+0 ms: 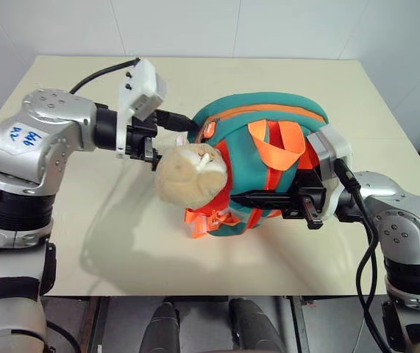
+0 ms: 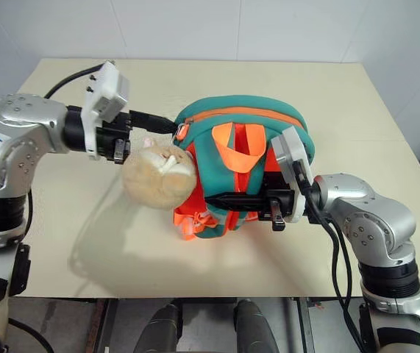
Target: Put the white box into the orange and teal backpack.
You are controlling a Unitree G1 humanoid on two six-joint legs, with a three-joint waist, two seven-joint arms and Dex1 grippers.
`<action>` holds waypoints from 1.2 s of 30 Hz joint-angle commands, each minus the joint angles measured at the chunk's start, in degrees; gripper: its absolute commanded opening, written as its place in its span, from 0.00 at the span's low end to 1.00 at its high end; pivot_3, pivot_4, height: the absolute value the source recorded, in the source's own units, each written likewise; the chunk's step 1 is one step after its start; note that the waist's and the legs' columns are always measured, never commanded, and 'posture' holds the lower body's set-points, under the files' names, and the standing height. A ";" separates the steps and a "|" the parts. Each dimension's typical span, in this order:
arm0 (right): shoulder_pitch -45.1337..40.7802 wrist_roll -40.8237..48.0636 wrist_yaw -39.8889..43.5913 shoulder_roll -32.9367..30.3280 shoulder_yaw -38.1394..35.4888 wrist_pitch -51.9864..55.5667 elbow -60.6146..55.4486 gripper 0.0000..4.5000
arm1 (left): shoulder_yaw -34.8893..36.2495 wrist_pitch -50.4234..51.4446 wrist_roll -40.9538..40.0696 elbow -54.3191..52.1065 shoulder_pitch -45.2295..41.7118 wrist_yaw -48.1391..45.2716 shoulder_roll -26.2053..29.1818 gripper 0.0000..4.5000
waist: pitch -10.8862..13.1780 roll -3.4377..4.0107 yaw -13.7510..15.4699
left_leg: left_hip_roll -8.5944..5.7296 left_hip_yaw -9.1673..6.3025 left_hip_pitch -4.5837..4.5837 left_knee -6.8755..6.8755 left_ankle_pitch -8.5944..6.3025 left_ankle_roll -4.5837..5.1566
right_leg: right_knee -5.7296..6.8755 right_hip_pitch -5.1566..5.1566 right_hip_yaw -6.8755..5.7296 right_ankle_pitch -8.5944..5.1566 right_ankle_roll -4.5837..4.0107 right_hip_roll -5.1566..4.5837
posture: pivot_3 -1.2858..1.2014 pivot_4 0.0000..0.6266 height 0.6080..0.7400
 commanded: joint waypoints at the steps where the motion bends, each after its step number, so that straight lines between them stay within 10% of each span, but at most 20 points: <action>1: -0.84 -0.29 0.45 0.16 -0.08 -1.64 -0.44 0.00 | 7.96 5.54 -6.00 -4.00 0.05 0.44 3.64 1.00 | 0.00 0.00 -0.21 | 0.00 0.00 0.00 0.00 0.00 0.00 | 0.01 0.00 0.00 0.00 0.00 0.00 | 0.52 0.24 1.00; 14: 0.07 -1.02 1.22 0.60 -0.51 -3.01 0.25 0.00 | 33.89 25.88 -30.39 -18.86 15.47 14.62 5.06 1.00 | 0.01 -0.03 -0.07 | -0.01 -0.03 0.06 0.04 0.01 -0.01 | 0.07 0.06 0.00 -0.05 -0.01 -0.03 | 0.52 0.24 1.00; 26: -1.20 -1.98 1.29 0.70 -0.32 -3.49 1.64 0.00 | 22.15 22.01 -36.43 -26.22 16.03 26.81 2.23 1.00 | 0.01 -0.05 0.02 | -0.01 -0.05 0.08 0.24 0.01 -0.02 | 0.07 0.12 -0.01 0.02 -0.03 -0.01 | 0.52 0.24 1.00; 36: -0.51 -1.96 0.57 1.08 -0.70 -3.93 1.22 0.00 | 18.23 15.87 -32.20 -22.40 14.04 24.31 7.19 0.38 | 0.01 -0.05 0.01 | -0.01 -0.03 0.06 0.12 0.01 -0.03 | -0.02 0.09 -0.01 0.02 -0.03 -0.01 | 0.52 0.24 1.00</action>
